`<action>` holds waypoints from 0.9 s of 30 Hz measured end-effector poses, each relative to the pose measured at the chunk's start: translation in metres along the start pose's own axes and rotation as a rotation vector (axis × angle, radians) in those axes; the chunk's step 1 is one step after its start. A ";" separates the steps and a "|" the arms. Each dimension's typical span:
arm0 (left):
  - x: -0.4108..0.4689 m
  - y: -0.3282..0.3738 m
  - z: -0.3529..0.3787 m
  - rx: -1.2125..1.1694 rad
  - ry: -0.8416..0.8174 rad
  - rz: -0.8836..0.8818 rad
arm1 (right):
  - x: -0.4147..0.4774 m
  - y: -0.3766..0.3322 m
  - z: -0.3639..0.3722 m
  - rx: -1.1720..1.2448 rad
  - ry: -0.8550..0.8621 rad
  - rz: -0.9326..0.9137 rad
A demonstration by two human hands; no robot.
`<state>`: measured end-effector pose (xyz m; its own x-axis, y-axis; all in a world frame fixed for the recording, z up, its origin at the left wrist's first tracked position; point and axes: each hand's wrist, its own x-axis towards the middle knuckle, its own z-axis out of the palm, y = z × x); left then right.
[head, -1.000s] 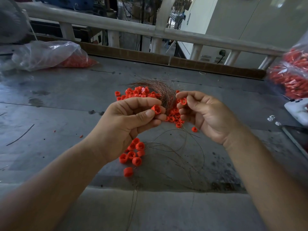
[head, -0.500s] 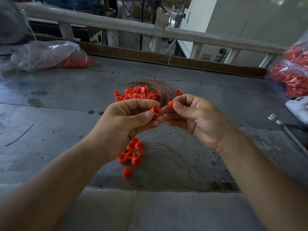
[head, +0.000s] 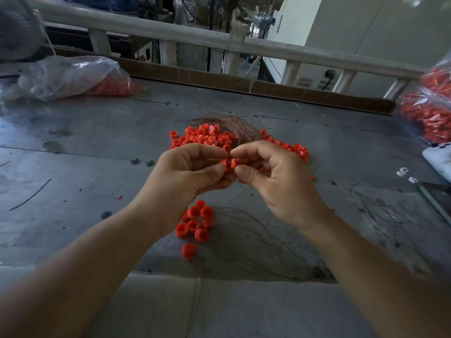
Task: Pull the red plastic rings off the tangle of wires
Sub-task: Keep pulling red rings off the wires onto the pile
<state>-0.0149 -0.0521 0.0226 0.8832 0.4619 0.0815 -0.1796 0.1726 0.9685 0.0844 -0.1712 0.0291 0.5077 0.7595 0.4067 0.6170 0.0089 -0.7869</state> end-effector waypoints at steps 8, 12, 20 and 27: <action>0.000 -0.001 0.000 0.064 0.033 0.014 | -0.003 0.003 0.001 -0.137 0.088 -0.087; 0.001 0.000 0.002 0.106 0.019 0.020 | -0.003 0.004 0.001 -0.157 0.115 -0.127; 0.000 0.000 0.004 0.057 0.016 -0.023 | -0.004 0.005 0.002 -0.204 0.132 -0.178; -0.001 0.000 0.004 0.024 0.011 -0.043 | -0.005 0.004 0.001 -0.184 0.132 -0.148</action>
<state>-0.0140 -0.0557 0.0239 0.8851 0.4639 0.0377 -0.1312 0.1710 0.9765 0.0840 -0.1741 0.0235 0.4706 0.6669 0.5777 0.7831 -0.0139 -0.6218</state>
